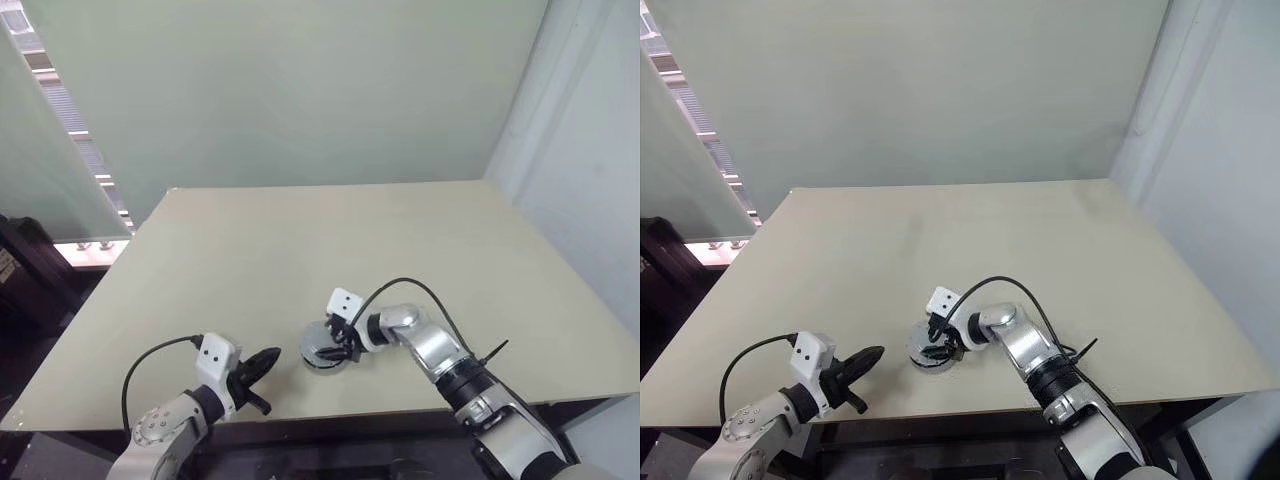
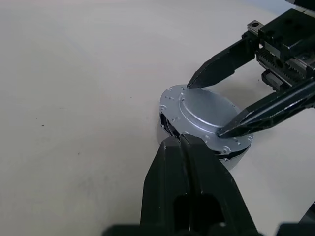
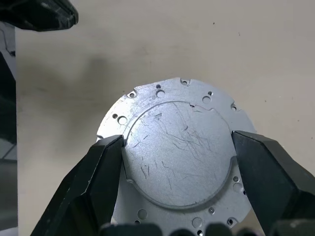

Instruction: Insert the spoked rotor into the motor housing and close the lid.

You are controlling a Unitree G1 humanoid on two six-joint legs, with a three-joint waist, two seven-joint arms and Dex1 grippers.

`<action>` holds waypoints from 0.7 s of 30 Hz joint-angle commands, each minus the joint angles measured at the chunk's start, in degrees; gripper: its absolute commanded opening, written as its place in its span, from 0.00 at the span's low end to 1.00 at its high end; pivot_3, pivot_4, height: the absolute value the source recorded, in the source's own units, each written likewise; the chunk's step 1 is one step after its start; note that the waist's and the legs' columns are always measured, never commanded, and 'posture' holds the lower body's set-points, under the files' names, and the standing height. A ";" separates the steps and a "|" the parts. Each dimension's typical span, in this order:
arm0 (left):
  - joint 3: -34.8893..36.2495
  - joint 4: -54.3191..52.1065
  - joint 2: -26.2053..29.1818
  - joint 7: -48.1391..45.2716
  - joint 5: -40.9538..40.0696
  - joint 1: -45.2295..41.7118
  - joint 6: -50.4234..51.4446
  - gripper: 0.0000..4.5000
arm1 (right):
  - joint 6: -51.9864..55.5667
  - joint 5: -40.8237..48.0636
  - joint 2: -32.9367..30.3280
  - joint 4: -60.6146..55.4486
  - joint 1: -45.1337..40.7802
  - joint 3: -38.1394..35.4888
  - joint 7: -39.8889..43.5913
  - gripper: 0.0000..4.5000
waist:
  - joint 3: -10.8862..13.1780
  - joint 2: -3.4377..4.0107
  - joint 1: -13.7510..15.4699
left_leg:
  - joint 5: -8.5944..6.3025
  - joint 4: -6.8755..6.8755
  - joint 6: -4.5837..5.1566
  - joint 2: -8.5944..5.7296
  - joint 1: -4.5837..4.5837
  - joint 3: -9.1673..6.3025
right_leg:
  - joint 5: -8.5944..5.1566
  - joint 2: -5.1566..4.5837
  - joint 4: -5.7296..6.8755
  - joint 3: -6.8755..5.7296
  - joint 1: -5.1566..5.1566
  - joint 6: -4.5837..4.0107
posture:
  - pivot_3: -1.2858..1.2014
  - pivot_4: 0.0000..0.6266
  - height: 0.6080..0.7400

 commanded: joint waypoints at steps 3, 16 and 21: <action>-0.08 -2.10 -0.03 0.02 -0.10 -0.82 -0.57 0.00 | 2.27 -1.78 -1.01 -1.87 0.27 1.89 -0.19 0.74 | 0.00 0.00 0.01 | 0.00 0.00 0.00 -0.01 0.00 0.01 | 0.00 0.00 -0.01 0.01 0.00 0.00 | 0.52 0.00 1.00; -0.23 -1.57 -0.55 -0.12 -0.02 -0.66 -0.99 0.00 | 4.96 -4.25 -1.37 1.08 -1.35 4.80 0.70 0.74 | 0.00 0.00 0.01 | 0.00 0.00 0.00 -0.02 0.01 0.00 | 0.00 -0.01 -0.04 0.00 0.02 0.00 | 0.52 0.00 1.00; -0.40 -1.48 -0.73 -0.15 0.04 -0.71 -1.15 0.00 | 4.91 -4.58 -1.53 2.27 -2.07 5.54 0.96 0.74 | -0.01 0.00 -0.01 | 0.00 0.00 0.00 -0.02 0.02 0.00 | 0.00 -0.01 -0.04 0.01 0.03 0.00 | 0.52 0.00 1.00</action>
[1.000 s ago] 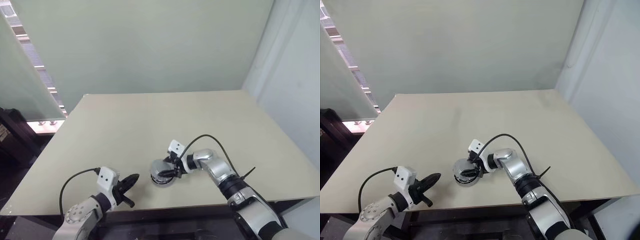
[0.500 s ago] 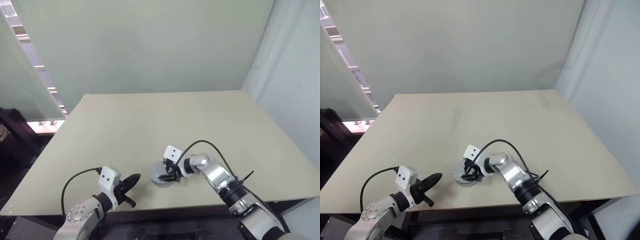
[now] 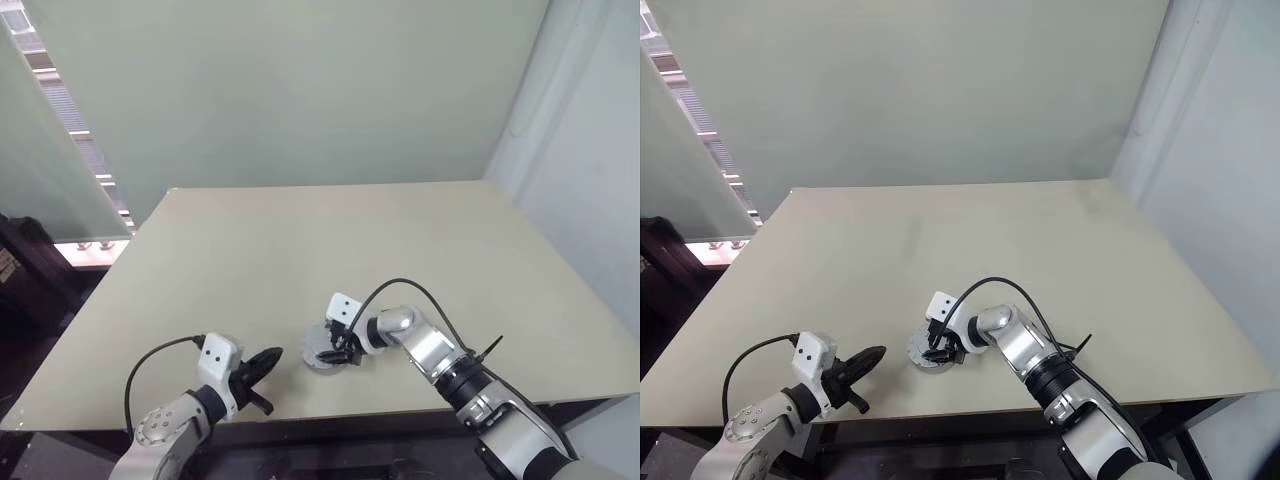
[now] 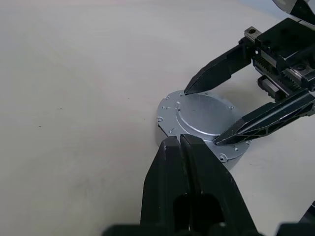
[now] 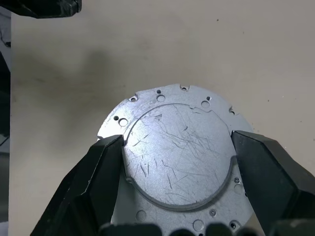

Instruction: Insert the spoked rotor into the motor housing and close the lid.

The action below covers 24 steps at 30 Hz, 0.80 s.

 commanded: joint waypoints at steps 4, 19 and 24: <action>-0.08 -1.47 -0.18 -0.15 -0.03 -0.64 -1.14 0.00 | 0.22 -1.52 -0.84 2.72 -0.88 2.03 1.96 0.74 | 0.00 0.01 0.00 | 0.00 0.00 0.00 0.01 0.05 -0.01 | 0.00 0.00 0.01 -0.01 0.04 0.00 | 0.52 0.00 1.00; -0.14 -1.16 -0.09 -0.13 -0.14 -1.01 -1.11 0.00 | 0.78 -2.27 0.74 6.21 -1.37 1.62 -1.38 0.74 | -0.03 0.03 -0.02 | 0.00 -0.03 0.00 0.03 0.44 0.01 | -0.08 0.01 0.03 0.00 0.24 -0.13 | 0.52 0.00 1.00; -0.05 -1.18 -0.08 -0.05 -0.21 -1.23 -1.00 0.00 | 0.91 -2.50 1.31 7.01 -1.29 1.45 -2.93 0.74 | -0.02 0.05 -0.09 | -0.01 -0.07 -0.01 0.14 0.78 0.07 | -0.10 0.03 0.07 -0.04 0.46 -0.16 | 0.52 0.00 1.00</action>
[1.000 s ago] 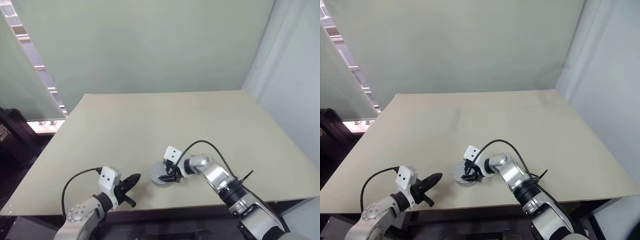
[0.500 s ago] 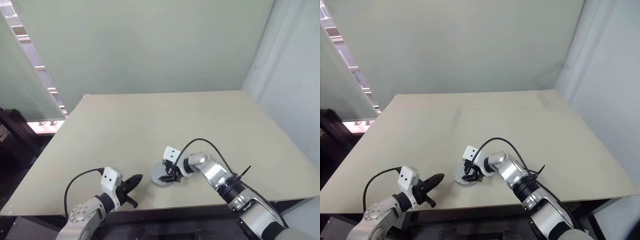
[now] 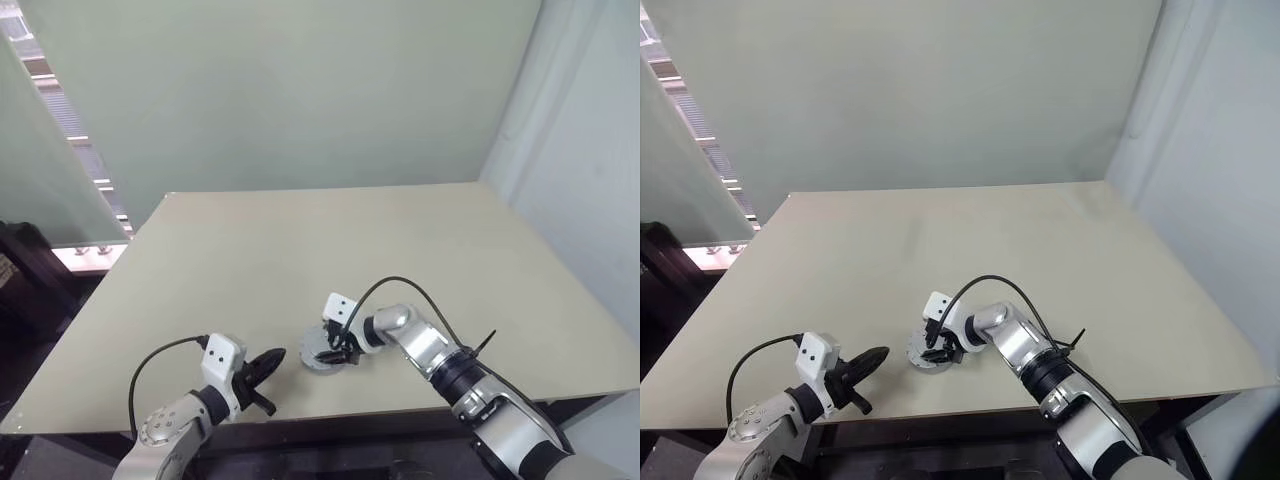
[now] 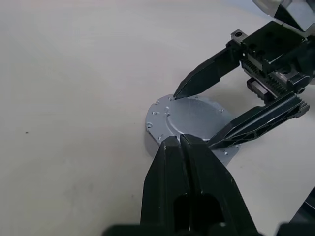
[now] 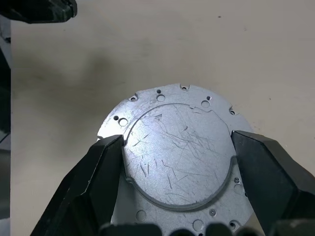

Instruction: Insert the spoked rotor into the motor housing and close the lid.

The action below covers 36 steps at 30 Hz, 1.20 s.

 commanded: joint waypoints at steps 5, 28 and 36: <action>0.63 -1.08 0.04 -0.08 -0.24 -1.07 -0.92 0.00 | 1.26 -3.33 -0.90 2.24 1.00 2.12 -1.98 0.74 | 0.01 0.02 -0.01 | 0.00 0.01 -0.01 0.02 0.06 -0.05 | 0.00 0.03 0.00 -0.03 0.01 0.00 | 0.52 0.00 1.00; 13.58 2.36 -0.45 0.79 -11.23 -1.21 3.70 0.00 | 5.68 -0.63 0.78 2.93 1.52 -2.44 -2.45 0.74 | 0.04 0.11 0.03 | -0.03 0.00 -0.05 0.09 0.08 -0.03 | -0.01 0.04 -0.01 -0.07 -0.06 0.00 | 0.52 0.00 1.00; 11.63 1.99 -0.60 0.45 -9.49 -0.94 3.62 0.00 | 4.60 -2.45 -0.17 3.00 1.50 -0.72 -3.08 0.74 | 0.06 0.12 0.03 | -0.08 0.00 -0.14 0.08 0.04 -0.01 | -0.01 -0.01 -0.08 -0.06 -0.08 0.00 | 0.52 0.00 1.00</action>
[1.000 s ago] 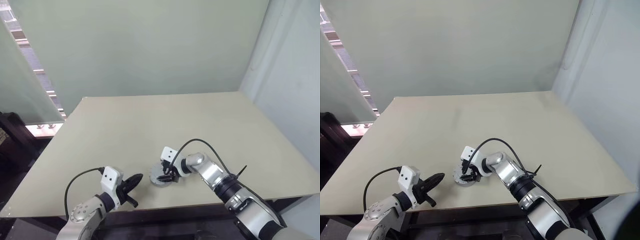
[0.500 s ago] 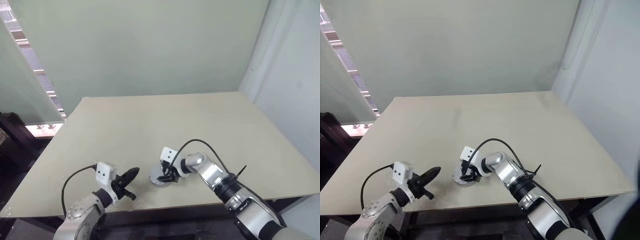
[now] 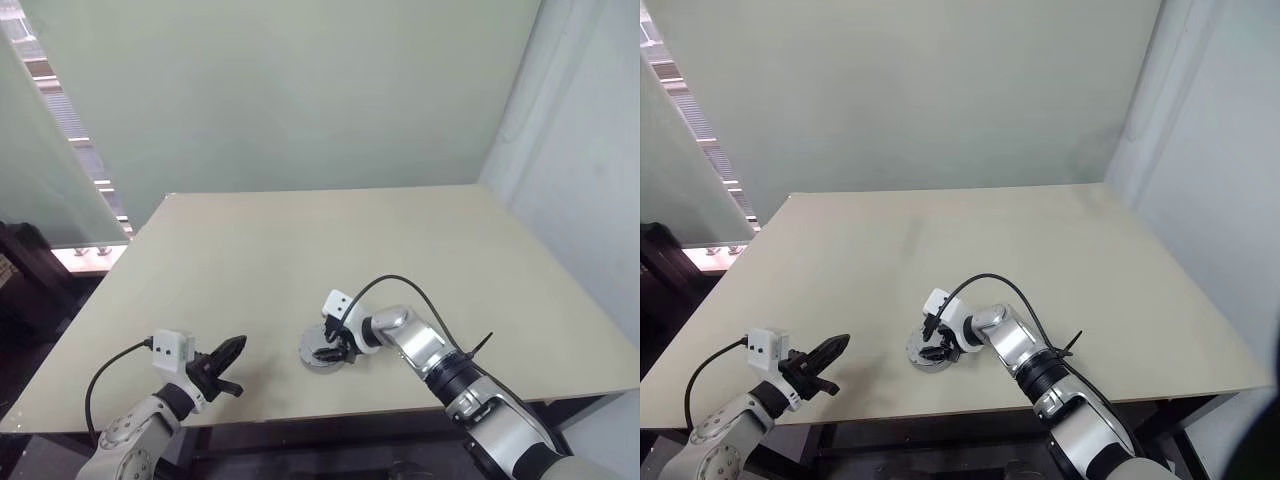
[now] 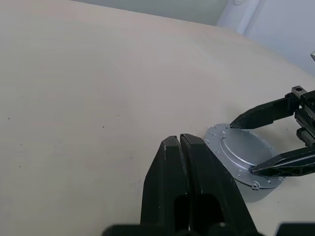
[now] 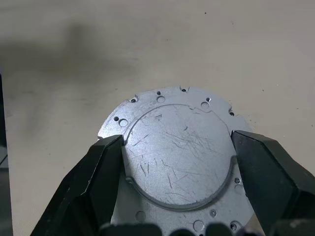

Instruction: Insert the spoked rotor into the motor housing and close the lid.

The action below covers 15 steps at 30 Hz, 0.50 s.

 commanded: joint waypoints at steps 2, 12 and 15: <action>-1.67 -1.50 0.66 -0.72 0.96 -0.73 -0.41 0.00 | -0.42 -3.30 -2.21 2.76 1.20 2.27 -1.45 0.74 | 0.01 0.01 0.00 | -0.01 0.00 -0.03 0.00 0.00 0.00 | 0.00 0.00 -0.01 0.00 0.00 0.00 | 0.52 0.00 1.00; -12.01 2.66 -0.21 -1.44 7.60 -6.85 -1.43 0.00 | -0.99 -3.30 -2.57 3.01 1.32 2.71 -1.32 0.74 | 0.02 0.04 0.04 | -0.08 0.01 -0.14 -0.11 -0.03 -0.03 | -0.01 -0.04 -0.05 0.02 0.00 0.00 | 0.52 0.00 1.00; -14.92 5.66 -0.85 -1.85 9.89 -9.19 -2.13 0.00 | -0.74 -3.24 -2.61 2.72 1.48 2.76 -1.33 0.74 | -0.02 -0.02 0.01 | 0.00 0.01 -0.01 -0.13 -0.02 -0.04 | 0.00 -0.04 -0.04 0.02 0.00 0.01 | 0.52 0.00 1.00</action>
